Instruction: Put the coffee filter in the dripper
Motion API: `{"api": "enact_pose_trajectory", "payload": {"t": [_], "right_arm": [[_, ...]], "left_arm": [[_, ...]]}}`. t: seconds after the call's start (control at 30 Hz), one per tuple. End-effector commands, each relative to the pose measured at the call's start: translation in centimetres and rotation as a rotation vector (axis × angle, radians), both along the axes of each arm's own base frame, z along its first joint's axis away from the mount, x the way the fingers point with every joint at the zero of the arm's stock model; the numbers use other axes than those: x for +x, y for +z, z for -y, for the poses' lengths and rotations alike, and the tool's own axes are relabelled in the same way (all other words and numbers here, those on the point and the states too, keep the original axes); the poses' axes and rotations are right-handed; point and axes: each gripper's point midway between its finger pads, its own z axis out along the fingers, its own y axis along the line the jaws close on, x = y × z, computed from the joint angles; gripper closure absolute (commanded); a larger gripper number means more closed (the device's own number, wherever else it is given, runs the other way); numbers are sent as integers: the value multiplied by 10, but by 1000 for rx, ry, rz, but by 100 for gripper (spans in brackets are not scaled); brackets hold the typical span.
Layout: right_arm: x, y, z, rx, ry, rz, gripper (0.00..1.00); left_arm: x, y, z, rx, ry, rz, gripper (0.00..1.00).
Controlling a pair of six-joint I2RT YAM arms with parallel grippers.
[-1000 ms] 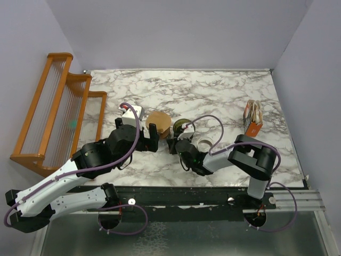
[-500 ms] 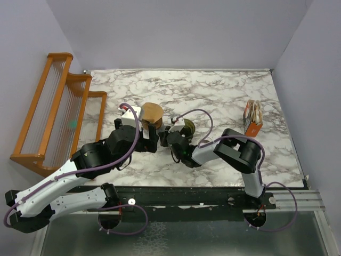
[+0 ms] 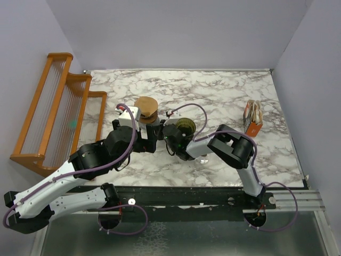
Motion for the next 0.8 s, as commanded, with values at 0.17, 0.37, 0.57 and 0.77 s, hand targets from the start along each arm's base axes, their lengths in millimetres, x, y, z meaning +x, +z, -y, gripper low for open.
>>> {"api": "enact_pose_trajectory", "payload": {"t": [0.17, 0.37, 0.57, 0.77], "right_arm": [[-24, 13, 7, -64, 82, -87, 99], [-45, 42, 37, -91, 80, -133, 97], [-61, 77, 69, -142, 66, -133, 83], [-74, 115, 102, -241, 67, -115, 73]], "left_arm": [[2, 1, -11, 16, 44, 8, 1], [6, 6, -10, 26, 54, 21, 1], [10, 9, -9, 38, 61, 35, 1], [15, 4, -1, 58, 55, 32, 1]]}}
